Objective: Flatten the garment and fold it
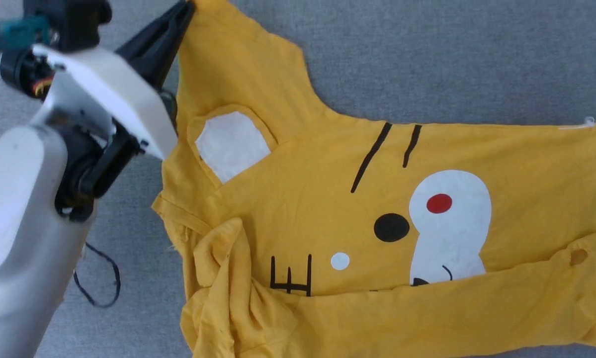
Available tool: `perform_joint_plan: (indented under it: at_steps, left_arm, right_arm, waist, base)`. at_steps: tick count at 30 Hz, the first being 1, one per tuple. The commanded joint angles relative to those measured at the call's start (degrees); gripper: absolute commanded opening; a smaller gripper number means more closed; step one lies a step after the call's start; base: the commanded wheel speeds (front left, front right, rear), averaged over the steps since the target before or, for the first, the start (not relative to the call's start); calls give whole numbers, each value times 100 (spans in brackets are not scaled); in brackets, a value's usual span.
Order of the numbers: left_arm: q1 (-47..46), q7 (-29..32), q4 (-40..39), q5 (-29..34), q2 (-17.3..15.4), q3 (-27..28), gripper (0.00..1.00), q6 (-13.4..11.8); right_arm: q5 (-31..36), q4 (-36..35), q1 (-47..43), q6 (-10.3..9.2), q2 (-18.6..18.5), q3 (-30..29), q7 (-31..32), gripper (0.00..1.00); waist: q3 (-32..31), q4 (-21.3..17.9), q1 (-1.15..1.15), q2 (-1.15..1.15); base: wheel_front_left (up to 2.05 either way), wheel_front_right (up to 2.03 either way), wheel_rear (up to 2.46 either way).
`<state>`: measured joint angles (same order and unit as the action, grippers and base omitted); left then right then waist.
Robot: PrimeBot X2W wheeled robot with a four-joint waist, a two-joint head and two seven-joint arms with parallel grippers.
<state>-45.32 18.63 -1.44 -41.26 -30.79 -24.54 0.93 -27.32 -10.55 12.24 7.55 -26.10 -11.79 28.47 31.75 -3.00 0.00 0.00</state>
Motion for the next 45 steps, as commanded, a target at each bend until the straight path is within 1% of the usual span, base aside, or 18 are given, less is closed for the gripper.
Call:
perform_joint_plan:
  at_steps: [1,4,8,14,19,26,33,37,40,45]
  left_arm:
    - [187,-73,-128,-48,-58,55,0,-12]
    - [632,-233,-540,-118,-175,163,0,-88]
    - [1346,-476,-1124,-354,-241,346,0,-203]
    - [2657,-839,-1786,-797,-311,477,0,-196]
    - [3739,-1235,-1934,-1152,-313,611,0,-161]
    - [4896,-1542,-1687,-1433,-324,645,0,-148]
    - [5544,-1703,-1427,-1682,-248,684,0,-199]
    - [5829,-1658,-1387,-1780,-300,700,0,-273]
    - [5846,-1584,-1362,-1728,-300,595,0,-302]
    - [5531,-1464,-1212,-1578,-120,323,0,-321]
  right_arm:
    - [-48,-74,-93,-6,56,-48,-51,0]
    - [-65,-282,-313,-6,126,-145,-90,0]
    - [-85,-542,-677,-6,278,-313,-129,0]
    - [-159,-720,-1344,-6,662,-571,-168,0]
    - [-200,-716,-1877,-6,904,-756,-203,0]
    - [-185,-554,-2398,-6,1100,-902,-265,0]
    - [-176,-311,-2657,-6,1226,-921,-269,0]
    - [-102,-188,-2775,-6,1260,-926,-229,0]
    - [-35,-118,-2803,-6,1282,-866,-215,0]
    - [30,58,-2674,-6,1311,-673,-228,0]
  waist:
    - [-245,30,0,0]
    - [-451,43,0,0]
    - [-751,58,0,0]
    - [-1157,85,0,0]
    - [-1352,128,0,0]
    - [-1494,193,0,0]
    - [-1712,214,0,0]
    - [-1854,208,0,0]
    - [-1913,205,0,0]
    - [-1955,190,0,0]
  base:
    - [0,0,0]
    - [0,0,0]
    - [0,0,0]
    - [0,0,0]
    - [0,0,0]
    - [0,0,0]
    - [0,0,0]
    - [0,0,0]
    - [0,0,0]
    - [0,0,0]
